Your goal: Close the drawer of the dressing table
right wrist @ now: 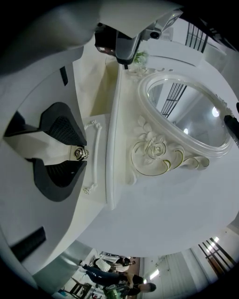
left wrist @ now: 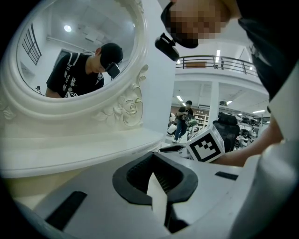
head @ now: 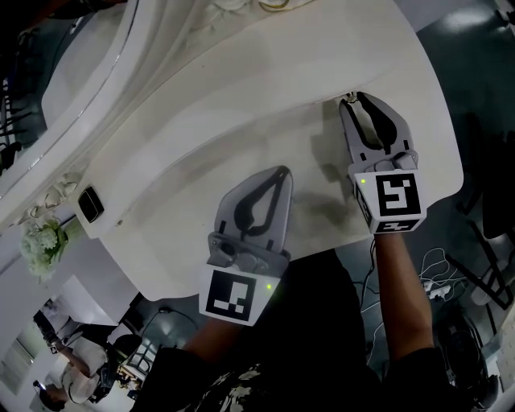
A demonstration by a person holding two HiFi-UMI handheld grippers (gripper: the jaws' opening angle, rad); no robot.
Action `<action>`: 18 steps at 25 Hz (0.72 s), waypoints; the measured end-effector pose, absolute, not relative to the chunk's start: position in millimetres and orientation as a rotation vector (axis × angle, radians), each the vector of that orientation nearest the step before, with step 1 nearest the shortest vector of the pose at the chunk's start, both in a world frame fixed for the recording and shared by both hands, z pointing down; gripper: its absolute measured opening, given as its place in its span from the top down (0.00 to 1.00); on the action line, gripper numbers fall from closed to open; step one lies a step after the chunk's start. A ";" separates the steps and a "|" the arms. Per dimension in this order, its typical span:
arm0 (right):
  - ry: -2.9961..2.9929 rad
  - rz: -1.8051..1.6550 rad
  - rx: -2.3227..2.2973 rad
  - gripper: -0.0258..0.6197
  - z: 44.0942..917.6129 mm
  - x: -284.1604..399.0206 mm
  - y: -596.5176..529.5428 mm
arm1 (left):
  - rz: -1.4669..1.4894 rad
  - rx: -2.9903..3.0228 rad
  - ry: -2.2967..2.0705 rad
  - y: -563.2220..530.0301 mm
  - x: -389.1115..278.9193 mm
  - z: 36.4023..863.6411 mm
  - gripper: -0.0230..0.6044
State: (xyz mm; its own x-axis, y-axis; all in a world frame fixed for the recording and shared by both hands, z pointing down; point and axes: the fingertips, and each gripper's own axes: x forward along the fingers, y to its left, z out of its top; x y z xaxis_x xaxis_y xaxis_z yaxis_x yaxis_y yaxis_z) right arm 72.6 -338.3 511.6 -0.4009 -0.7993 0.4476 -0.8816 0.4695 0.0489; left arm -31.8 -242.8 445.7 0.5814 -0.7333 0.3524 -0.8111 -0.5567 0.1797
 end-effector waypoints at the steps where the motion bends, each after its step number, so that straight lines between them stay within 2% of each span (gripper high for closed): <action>1: -2.310 0.271 1.405 0.82 511.9 72.0 -340.0 | 0.341 2.491 -1.260 -242.5 -32.7 446.1 0.96; 17: -2.354 0.295 1.446 0.82 508.8 68.6 -354.8 | 0.389 2.470 -1.337 -235.6 -51.2 441.4 0.96; 18: -2.358 0.288 1.455 0.78 507.6 69.5 -355.0 | 0.388 2.476 -1.340 -235.1 -50.4 440.2 0.96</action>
State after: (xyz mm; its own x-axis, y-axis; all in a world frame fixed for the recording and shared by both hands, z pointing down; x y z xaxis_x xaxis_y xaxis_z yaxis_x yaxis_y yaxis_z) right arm 69.5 -355.0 507.6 -0.4086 -0.8206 0.3995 -0.8927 0.4506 0.0124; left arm -50.4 -235.1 440.2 0.5288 -0.7629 0.3720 -0.8436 -0.5208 0.1311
